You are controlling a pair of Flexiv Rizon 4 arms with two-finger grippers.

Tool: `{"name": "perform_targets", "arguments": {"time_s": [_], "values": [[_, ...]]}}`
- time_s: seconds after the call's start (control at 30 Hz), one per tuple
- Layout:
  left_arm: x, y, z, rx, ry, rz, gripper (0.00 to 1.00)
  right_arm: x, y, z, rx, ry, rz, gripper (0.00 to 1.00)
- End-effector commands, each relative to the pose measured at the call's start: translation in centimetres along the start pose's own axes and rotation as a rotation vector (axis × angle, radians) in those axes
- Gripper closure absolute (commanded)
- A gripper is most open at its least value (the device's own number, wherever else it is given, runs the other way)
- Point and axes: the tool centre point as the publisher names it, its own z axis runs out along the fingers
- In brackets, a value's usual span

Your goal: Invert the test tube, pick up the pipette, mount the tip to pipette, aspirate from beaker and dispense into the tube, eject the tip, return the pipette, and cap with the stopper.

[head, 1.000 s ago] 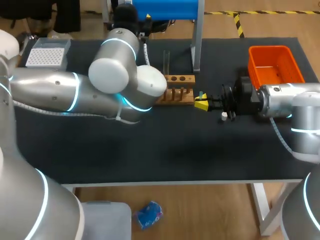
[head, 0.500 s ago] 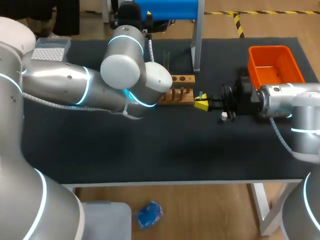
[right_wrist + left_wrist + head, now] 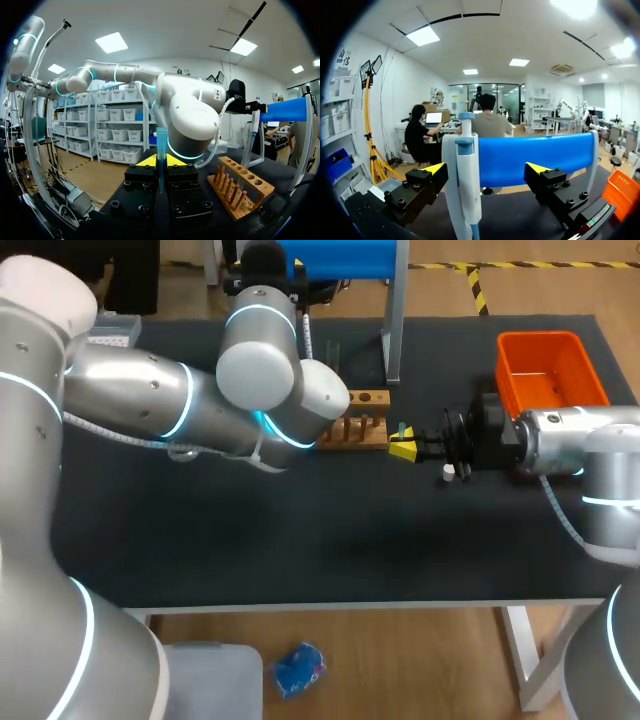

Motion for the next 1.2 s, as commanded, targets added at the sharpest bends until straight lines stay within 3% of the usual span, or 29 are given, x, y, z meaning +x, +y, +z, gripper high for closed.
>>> {"name": "perform_targets", "arguments": {"time_s": [0.03,1.2], "values": [[0.3,0.4,0.6,0.006,-0.076,-0.002,0.0,0.1,0.0,0.0,0.0,-0.001,-0.001,1.0],[-0.6,0.4,1.8,-0.006,-0.105,-0.004,0.0,0.1,0.0,0.0,0.0,-0.001,-0.001,1.0]]}}
